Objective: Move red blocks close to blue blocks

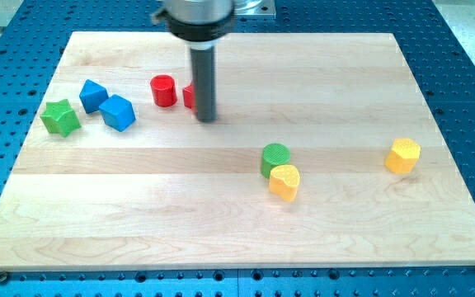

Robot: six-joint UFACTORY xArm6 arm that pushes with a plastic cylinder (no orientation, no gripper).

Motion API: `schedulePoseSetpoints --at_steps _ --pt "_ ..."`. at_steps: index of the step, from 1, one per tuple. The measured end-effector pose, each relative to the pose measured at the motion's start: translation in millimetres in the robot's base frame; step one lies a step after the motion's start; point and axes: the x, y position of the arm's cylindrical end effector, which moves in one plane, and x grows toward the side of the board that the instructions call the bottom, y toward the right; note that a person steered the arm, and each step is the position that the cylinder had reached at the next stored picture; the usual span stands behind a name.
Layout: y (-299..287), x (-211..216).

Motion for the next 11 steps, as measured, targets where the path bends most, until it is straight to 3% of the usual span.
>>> schedulePoseSetpoints --at_steps 1,2,7,8,10,11 --pt "-11 0" --pt "56 0" --pt "61 5" --pt "91 -1" --pt "-48 -28" --pt "-9 -42"
